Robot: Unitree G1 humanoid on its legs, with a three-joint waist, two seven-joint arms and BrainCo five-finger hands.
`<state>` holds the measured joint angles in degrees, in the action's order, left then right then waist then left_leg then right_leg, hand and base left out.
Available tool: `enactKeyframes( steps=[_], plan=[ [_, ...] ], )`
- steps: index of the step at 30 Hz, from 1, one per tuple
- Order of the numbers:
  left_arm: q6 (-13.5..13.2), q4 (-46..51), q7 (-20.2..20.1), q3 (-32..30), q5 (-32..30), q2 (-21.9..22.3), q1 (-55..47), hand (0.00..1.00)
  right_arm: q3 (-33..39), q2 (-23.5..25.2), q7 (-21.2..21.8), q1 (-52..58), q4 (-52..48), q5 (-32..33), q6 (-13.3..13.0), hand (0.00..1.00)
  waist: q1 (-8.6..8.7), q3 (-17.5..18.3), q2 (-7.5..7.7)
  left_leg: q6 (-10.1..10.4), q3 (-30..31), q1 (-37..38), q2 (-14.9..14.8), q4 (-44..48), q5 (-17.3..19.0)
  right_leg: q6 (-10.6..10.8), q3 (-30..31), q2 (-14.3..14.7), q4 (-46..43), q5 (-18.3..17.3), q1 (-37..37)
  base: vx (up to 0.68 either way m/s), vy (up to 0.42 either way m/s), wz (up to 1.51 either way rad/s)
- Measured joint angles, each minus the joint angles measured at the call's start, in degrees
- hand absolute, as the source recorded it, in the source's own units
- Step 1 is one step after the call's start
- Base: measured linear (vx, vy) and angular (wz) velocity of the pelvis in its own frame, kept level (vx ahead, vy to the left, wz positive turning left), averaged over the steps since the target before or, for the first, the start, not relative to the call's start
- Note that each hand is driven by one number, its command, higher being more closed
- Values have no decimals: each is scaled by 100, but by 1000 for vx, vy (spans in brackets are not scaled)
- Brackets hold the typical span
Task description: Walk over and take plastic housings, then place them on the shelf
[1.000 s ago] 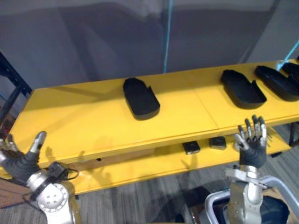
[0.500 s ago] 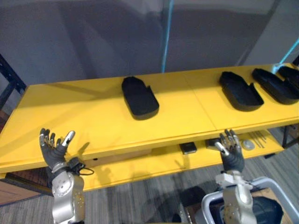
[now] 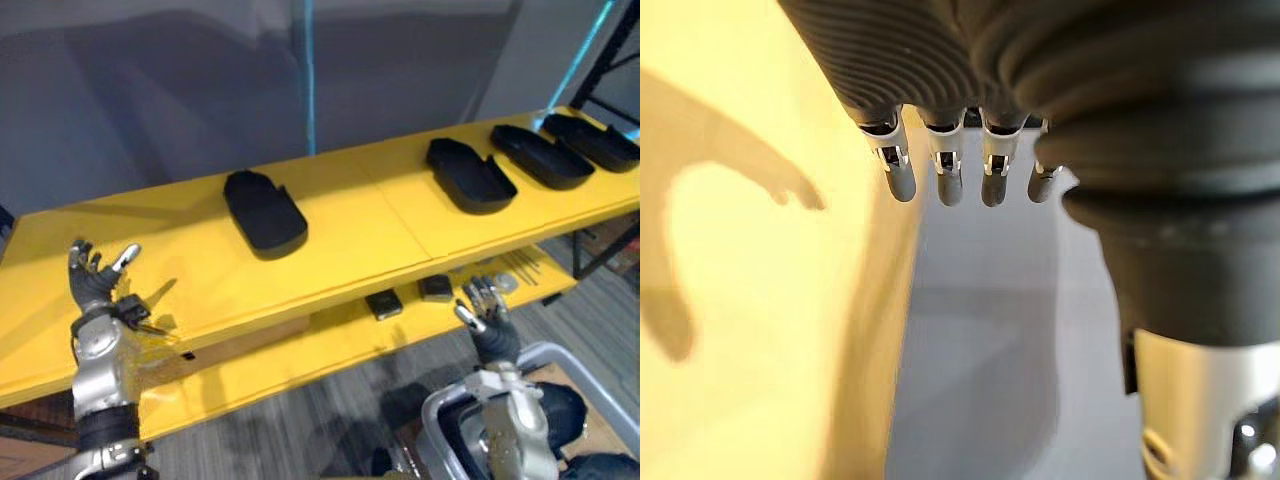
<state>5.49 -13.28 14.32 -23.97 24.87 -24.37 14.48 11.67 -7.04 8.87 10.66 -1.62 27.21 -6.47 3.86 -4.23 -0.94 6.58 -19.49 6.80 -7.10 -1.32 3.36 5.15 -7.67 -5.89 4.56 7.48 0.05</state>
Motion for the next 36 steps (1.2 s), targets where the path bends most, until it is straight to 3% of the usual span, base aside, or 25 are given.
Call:
enactKeyframes(
  steps=[6, 11, 14, 18, 22, 28, 31, 36],
  plan=[
    [329, -170, -416, 124, 375, -44, 506, 0, 49, -76, -15, -6, -4, -99, -222, 0, 48, 24, -118, 2, -21, 17, -1, -2, 0, -3, 29, -2, 4, 8, 1, -1, -2, -2],
    [450, -1033, -662, 502, 454, -245, 767, 0, 51, -246, -4, -94, -12, -101, -221, 0, 80, 28, -103, 10, -162, 18, 0, -6, -4, -23, 177, -2, 5, 54, 96, -16, 4, -13],
    [560, -1321, -693, 686, 633, -242, 971, 0, 65, -251, -4, -74, -12, -106, -221, 0, 187, 14, -86, 9, -177, 20, 1, -6, -3, -19, 216, -7, 5, 67, 112, -9, 1, -11],
    [769, -1523, -538, 904, 688, -175, 1293, 0, 74, -250, -20, -80, -65, -146, -221, 0, 325, -87, 27, 12, -309, 7, 2, -9, -1, -38, 361, -7, 5, 113, 217, -19, 4, -18],
    [851, -1773, -33, 907, 1118, 19, 1447, 0, 208, -248, -38, -36, -314, -330, -221, 0, 344, -178, 76, 21, -427, -100, 20, -6, 6, -37, 498, -6, 4, 167, 399, -7, 3, -15],
    [675, -1930, 67, 873, 1344, 4, 1556, 0, 225, -247, -147, 55, -413, -328, -221, 0, 327, -453, 142, 19, -454, -87, 36, -9, 8, -34, 552, -9, 3, 181, 405, -5, -1, -3],
    [415, -1963, -24, 939, 1445, 17, 1571, 0, 151, -239, -159, 56, -423, -327, -221, 0, 323, -517, 208, 15, -454, -87, 50, -11, 11, -33, 584, -19, 3, 182, 405, 0, 0, 0],
    [16, -1930, -534, 1179, 1576, 80, 1629, 0, 9, -230, -298, 66, -423, -326, -267, 0, 322, -636, 342, 12, -466, -101, 83, -18, 14, -26, 609, -51, 3, 186, 434, 0, 0, 0]
  ],
)
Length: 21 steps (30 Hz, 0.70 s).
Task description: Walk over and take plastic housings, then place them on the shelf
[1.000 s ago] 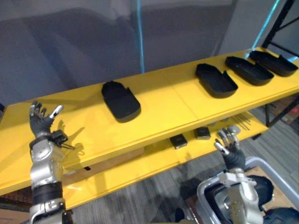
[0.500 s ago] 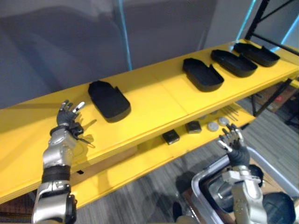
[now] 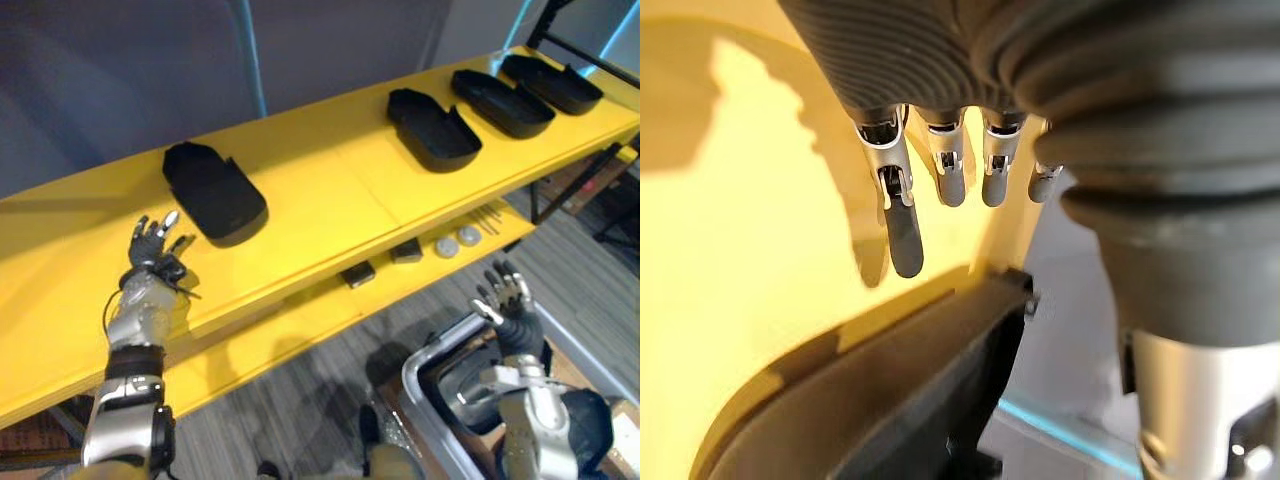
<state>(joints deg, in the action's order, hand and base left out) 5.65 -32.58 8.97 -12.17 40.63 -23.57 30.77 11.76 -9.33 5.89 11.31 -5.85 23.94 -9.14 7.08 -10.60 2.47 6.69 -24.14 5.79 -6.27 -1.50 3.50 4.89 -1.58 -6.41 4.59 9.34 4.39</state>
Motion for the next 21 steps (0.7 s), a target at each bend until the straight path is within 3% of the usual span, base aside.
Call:
enactKeyframes(
  steps=[4, 7, 12, 21],
  plan=[
    [-64, 10, -178, 215, -9, 162, 181, 0, -71, 27, -99, 68, -46, 5, -66, 0, 2, -30, 45, 2, -16, 0, -1, -8, 10, 2, 12, 5, -1, 0, 13, 8, 1, -1],
    [30, 17, -358, 445, -24, 158, 283, 0, -129, 30, -107, 233, -51, 6, -69, 0, 17, -35, 56, 17, -100, 50, -22, -9, 49, 3, 76, 39, -2, 1, 7, 35, 6, -12],
    [78, 2, -373, 571, -74, 137, 359, 0, -224, 50, -104, 315, -57, 8, -69, 0, 37, -82, 160, 21, -158, 121, -18, -21, 89, 27, 151, 47, -2, -15, -50, 3, 2, -7],
    [203, -10, -199, 832, -344, -79, 468, 0, -231, 80, -87, 411, -57, 121, -68, 0, 145, -69, 181, 24, -175, 151, -11, -84, 82, 56, 173, 62, -4, 0, -44, 0, 0, 0]
  ],
)
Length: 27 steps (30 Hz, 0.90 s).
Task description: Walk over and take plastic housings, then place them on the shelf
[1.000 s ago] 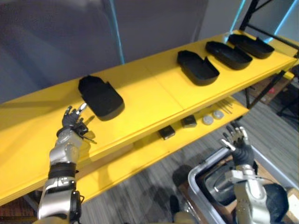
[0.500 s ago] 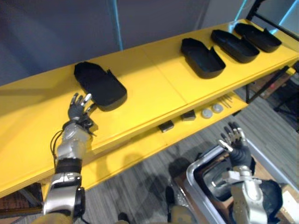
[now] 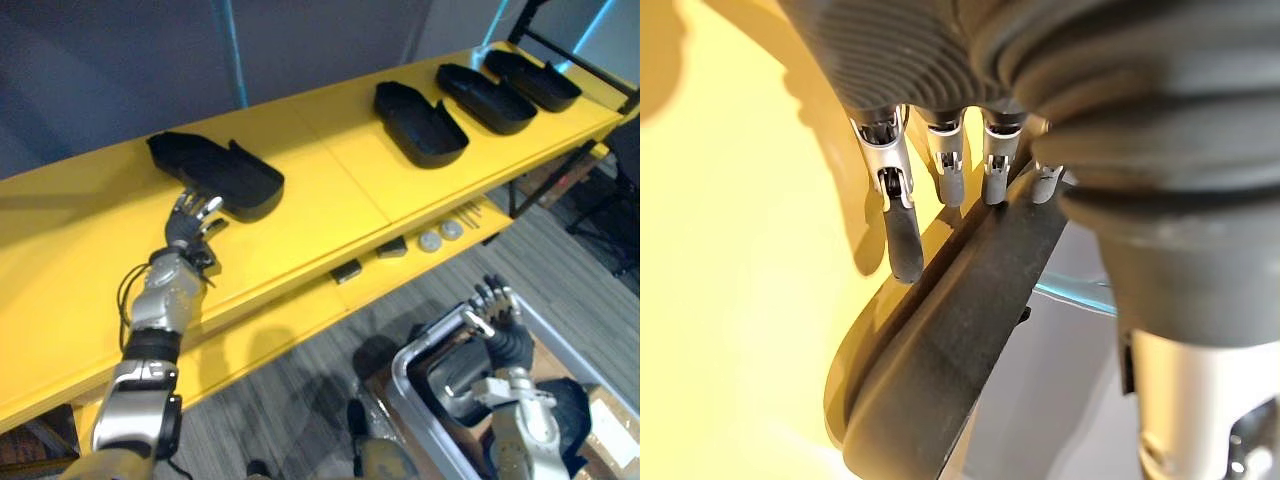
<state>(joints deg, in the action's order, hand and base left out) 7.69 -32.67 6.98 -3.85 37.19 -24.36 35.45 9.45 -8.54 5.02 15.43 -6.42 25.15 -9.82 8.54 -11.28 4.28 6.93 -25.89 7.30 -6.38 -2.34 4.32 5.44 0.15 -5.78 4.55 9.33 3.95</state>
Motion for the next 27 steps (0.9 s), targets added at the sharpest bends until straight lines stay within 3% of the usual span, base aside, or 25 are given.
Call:
enactKeyframes(
  steps=[4, 8, 10, 13, 14, 15, 17, 21, 24, 27],
  plan=[
    [-27, -1, 343, 13, -1, 4, 32, 0, -19, 45, 44, 11, 0, 2, -77, 0, 3, 17, 27, -1, 6, -2, -4, 4, 1, 28, 7, -1, 0, 19, -2, 0, 0, 0],
    [-431, 261, 681, -74, -365, 97, -290, 0, -15, 91, 133, 31, -35, -2, -283, 0, 16, 39, 39, -7, 22, -14, -13, -10, 0, 44, -18, 1, 0, 29, -7, 3, -1, 1],
    [-839, 1300, 1007, -369, -709, 602, -1094, 0, -13, 131, 126, 213, -264, -3, -434, 0, -22, 91, -6, -15, 64, -24, -23, -12, -10, 45, -100, 0, 0, 31, -20, 33, 1, 11],
    [-1105, 2857, 1220, -435, -1031, 1384, -2289, 0, -12, 249, 87, 440, -444, 1, -711, 0, -89, 199, -99, -22, 207, -6, -62, -8, -18, 48, -338, 4, 0, 33, -141, 58, 13, 32],
    [-1174, 3560, 1340, -428, -1298, 1730, -2836, 0, -9, 297, 13, 510, -456, 1, -839, 0, -189, 256, -127, -25, 274, 40, -72, -9, -15, 48, -471, 8, 1, 32, -217, 47, 0, 26],
    [-1234, 3858, 1418, -429, -1398, 1854, -3090, 0, -5, 313, -21, 515, -456, -1, -894, 0, -224, 272, -152, -27, 341, 61, -78, -12, -14, 48, -523, 6, 1, 32, -267, 43, 12, 38],
    [-1496, 4814, 1567, -507, -1576, 2121, -3962, 0, 34, 329, -104, 522, -465, -53, -1249, 0, -384, 382, -263, -48, 535, 67, -83, 7, 1, 49, -801, -15, 1, 31, -422, 5, -3, 48],
    [-1732, 5274, 1825, -1021, -1718, 2225, -4751, 0, 167, 156, -475, 44, -507, -509, -1763, 0, -715, 553, -374, -139, 839, 50, 28, 71, 66, 157, -1164, -159, 3, -117, -641, -23, -10, 40],
    [-1748, 5305, 1961, -1172, -1703, 2264, -5102, 0, 158, -291, -1063, -749, -561, -1000, -1854, 0, -923, 632, -411, -126, 1074, -1, 114, 73, 45, 173, -1473, -275, 3, -273, -753, -58, -39, 43],
    [-1583, 5294, 2052, -1121, -1730, 2270, -5414, 0, 45, -836, -1547, -1659, -507, -1290, -1798, 0, -1075, 721, -404, -135, 1361, -111, 139, -1, -99, 187, -1818, -315, 3, -337, -801, -42, -41, 55]
  ],
)
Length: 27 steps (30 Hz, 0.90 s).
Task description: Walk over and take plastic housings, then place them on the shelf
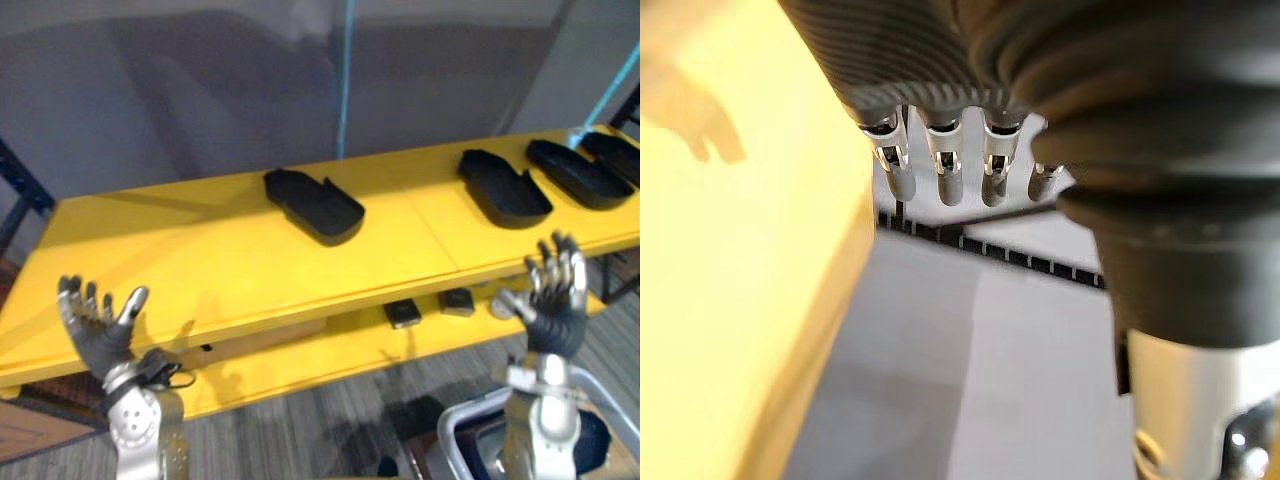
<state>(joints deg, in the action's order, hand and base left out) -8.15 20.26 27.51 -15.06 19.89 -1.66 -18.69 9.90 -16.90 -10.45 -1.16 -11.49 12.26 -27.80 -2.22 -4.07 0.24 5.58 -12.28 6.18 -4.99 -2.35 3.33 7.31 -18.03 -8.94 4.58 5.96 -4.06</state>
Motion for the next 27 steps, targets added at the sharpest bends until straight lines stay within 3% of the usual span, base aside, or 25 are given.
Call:
enactKeyframes(
  steps=[5, 7, 9, 13, 17, 21, 27],
  plan=[
    [90, -491, 71, -25, -20, -3, -165, 0, -514, -908, -212, -1387, 788, -766, 656, 0, -252, 27, 84, 10, 483, -138, 49, -155, -256, -6, -495, -23, -1, 0, -95, -6, -31, 52],
    [118, -1190, 0, 0, -30, -5, -203, 0, -892, -1309, -105, -2043, 1362, -1073, 1005, 0, -378, 37, 194, -8, 666, -233, 67, -216, -327, -7, -683, -51, -1, -3, -100, 19, 2, 44],
    [120, -1903, -97, 50, -73, -5, -302, 0, -1138, -1542, 12, -2479, 1796, -1234, 1169, 0, -446, 42, 254, -27, 785, -272, 113, -215, -348, -7, -834, -102, -1, -3, -107, 24, 23, 32],
    [77, -4001, -355, 304, -282, -18, -316, 0, -1688, -2047, 236, -3109, 2574, -1795, 1263, 0, -610, 56, 301, -65, 925, -339, 202, -215, -374, -5, -1028, -186, -2, -1, -147, 44, 35, 23],
    [68, -5212, -615, 465, -575, -24, -319, 0, -2064, -2351, 533, -3442, 3234, -2379, 1268, 0, -660, 54, 352, -65, 1023, -349, 200, -215, -374, -6, -1154, -182, -2, -2, -199, 22, 3, 13],
    [76, -5577, -818, 440, -755, -46, -347, 0, -2316, -2722, 830, -3559, 3580, -3065, 1264, 0, -655, 47, 389, -69, 1033, -410, 200, -254, -372, -19, -1163, -184, -3, -11, -187, 0, -3, 1],
    [72, -5994, -1090, 456, -736, -187, -355, 0, -2307, -2864, 698, -3559, 4029, -3713, 1289, 0, -572, -25, 553, -72, 976, -325, 246, -254, -414, -41, -1127, -190, -2, -25, -190, -22, -5, -5]
  ],
)
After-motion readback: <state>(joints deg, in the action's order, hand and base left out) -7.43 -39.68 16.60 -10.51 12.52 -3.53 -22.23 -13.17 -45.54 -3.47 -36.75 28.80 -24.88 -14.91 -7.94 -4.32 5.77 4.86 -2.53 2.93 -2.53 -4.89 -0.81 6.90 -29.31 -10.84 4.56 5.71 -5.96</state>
